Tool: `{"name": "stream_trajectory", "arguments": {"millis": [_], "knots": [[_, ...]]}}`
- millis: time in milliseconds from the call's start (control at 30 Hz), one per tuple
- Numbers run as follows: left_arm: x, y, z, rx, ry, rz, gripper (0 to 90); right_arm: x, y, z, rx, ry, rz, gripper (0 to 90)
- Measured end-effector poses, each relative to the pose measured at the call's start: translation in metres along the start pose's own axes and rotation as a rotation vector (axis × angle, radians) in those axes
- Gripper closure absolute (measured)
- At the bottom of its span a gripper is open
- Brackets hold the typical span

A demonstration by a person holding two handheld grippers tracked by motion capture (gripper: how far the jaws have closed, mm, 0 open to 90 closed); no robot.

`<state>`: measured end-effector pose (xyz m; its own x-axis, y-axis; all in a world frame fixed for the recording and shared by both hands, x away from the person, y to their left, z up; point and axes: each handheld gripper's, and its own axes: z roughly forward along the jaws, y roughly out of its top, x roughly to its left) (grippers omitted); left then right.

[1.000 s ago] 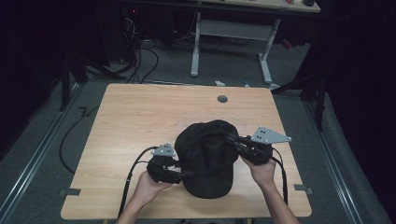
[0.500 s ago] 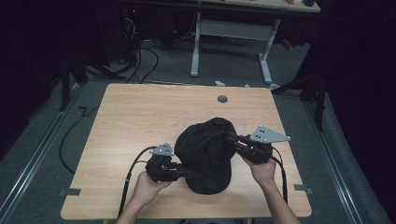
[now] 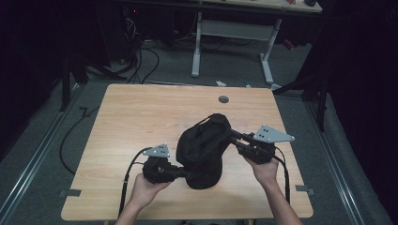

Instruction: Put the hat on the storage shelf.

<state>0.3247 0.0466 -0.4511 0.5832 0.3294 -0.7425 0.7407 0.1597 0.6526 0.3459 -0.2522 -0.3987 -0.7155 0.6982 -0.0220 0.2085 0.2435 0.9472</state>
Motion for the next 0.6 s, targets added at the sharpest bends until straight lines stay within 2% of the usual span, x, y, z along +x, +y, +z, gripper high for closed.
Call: {"name": "stream_trajectory", "arguments": {"millis": [33,100,133,167,200,467,567,600], "knots": [[-0.001,0.0,-0.001,-0.004,-0.003,0.005,86.0,0.0,0.0,0.0,0.0,0.0,0.0,73.6],[-0.002,0.0,-0.003,-0.012,-0.007,0.011,86.2,-0.002,0.0,-0.001,-0.005,0.001,0.022,65.7],[-0.003,0.0,-0.003,-0.018,-0.007,0.012,86.2,-0.002,0.0,-0.001,-0.005,0.001,0.022,65.7],[-0.003,0.0,-0.005,-0.022,0.002,0.027,86.2,-0.004,-0.001,-0.003,-0.007,0.001,0.033,59.5],[-0.003,0.0,-0.006,-0.022,0.007,0.035,86.2,-0.005,-0.002,-0.004,-0.002,0.0,0.037,57.8],[-0.003,-0.001,-0.007,-0.039,0.045,0.059,86.2,-0.01,-0.014,-0.012,0.003,-0.019,0.064,50.2],[-0.004,0.001,-0.008,-0.052,0.052,0.067,86.2,-0.012,-0.022,-0.014,0.02,-0.025,0.075,48.0],[-0.006,0.003,-0.009,-0.064,0.057,0.076,86.2,-0.013,-0.029,-0.014,0.043,-0.032,0.084,46.7]]}}
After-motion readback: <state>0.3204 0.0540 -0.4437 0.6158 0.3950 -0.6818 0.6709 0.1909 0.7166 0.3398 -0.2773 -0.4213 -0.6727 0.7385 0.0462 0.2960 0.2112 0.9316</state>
